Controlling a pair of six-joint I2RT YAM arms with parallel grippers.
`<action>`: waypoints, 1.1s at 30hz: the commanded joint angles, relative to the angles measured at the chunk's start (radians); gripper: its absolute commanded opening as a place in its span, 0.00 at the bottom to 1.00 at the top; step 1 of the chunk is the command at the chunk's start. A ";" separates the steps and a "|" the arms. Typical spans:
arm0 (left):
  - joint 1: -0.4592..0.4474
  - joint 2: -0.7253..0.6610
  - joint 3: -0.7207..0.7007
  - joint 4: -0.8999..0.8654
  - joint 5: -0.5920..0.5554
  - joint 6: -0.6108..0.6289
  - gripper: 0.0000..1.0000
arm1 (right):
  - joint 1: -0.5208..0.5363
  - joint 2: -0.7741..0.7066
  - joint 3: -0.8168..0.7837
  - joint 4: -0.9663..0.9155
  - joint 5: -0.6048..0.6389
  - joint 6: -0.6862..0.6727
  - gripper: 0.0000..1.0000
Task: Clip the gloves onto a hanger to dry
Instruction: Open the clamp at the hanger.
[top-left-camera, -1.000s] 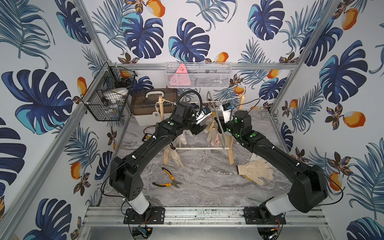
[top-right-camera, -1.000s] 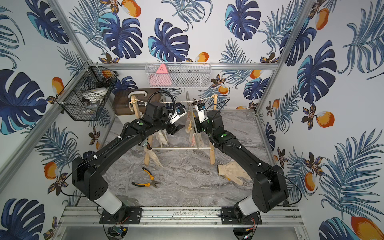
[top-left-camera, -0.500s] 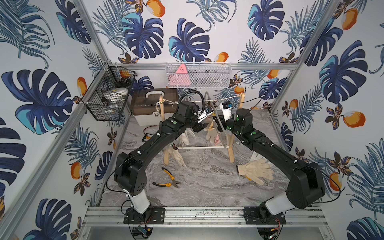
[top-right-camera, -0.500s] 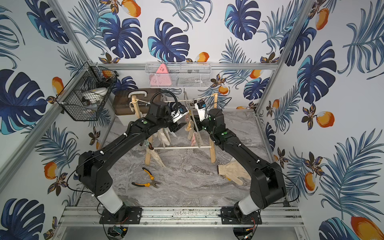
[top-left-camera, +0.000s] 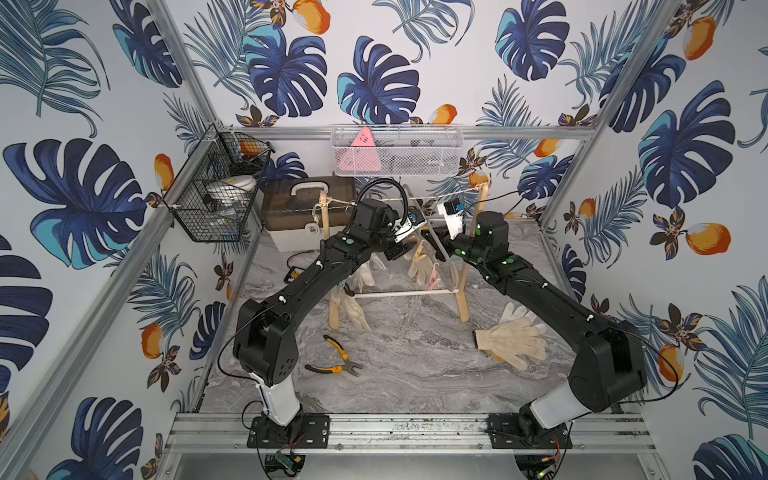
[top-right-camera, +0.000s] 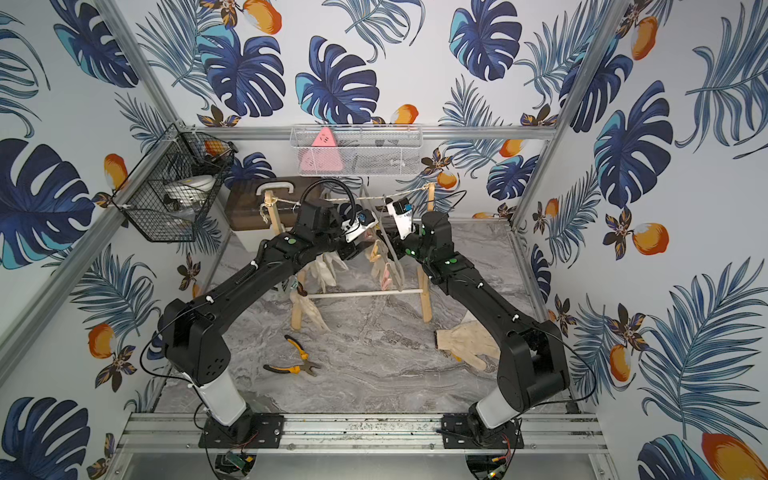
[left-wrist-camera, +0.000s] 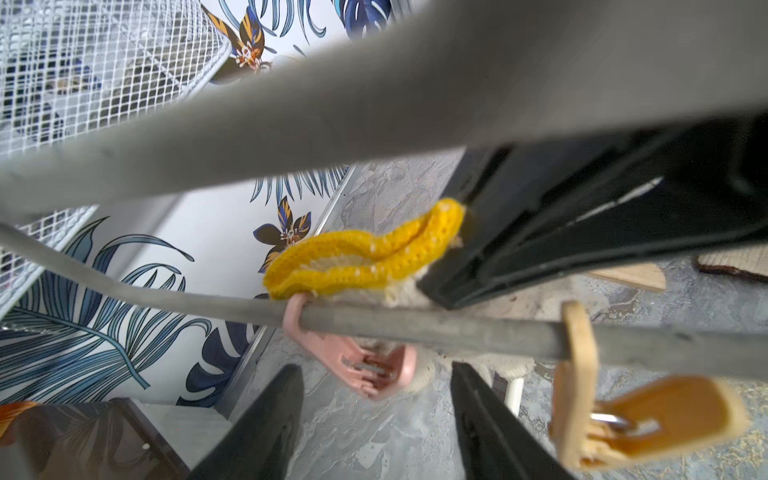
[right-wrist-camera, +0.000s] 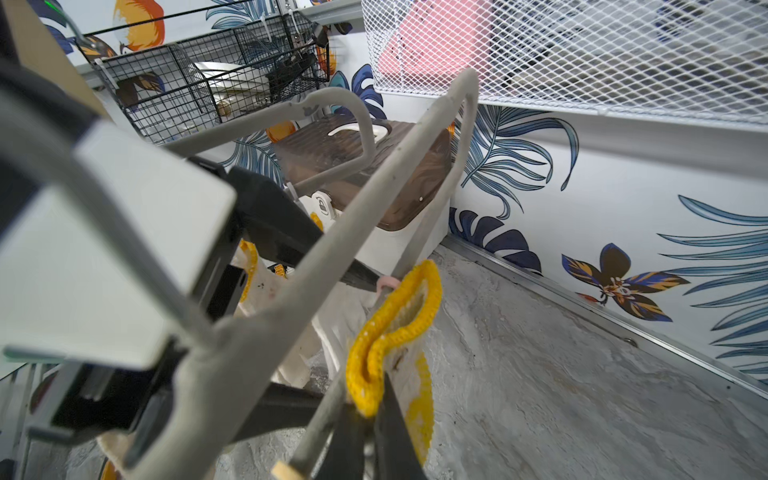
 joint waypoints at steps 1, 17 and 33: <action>0.002 0.007 0.007 -0.007 0.057 0.012 0.54 | -0.005 0.003 0.012 0.021 -0.053 -0.003 0.00; 0.025 0.059 0.040 0.002 0.100 -0.036 0.63 | -0.015 0.023 0.042 -0.056 -0.082 -0.010 0.00; 0.036 0.082 0.043 -0.053 0.202 -0.081 0.48 | -0.016 0.046 0.055 -0.069 -0.139 -0.006 0.00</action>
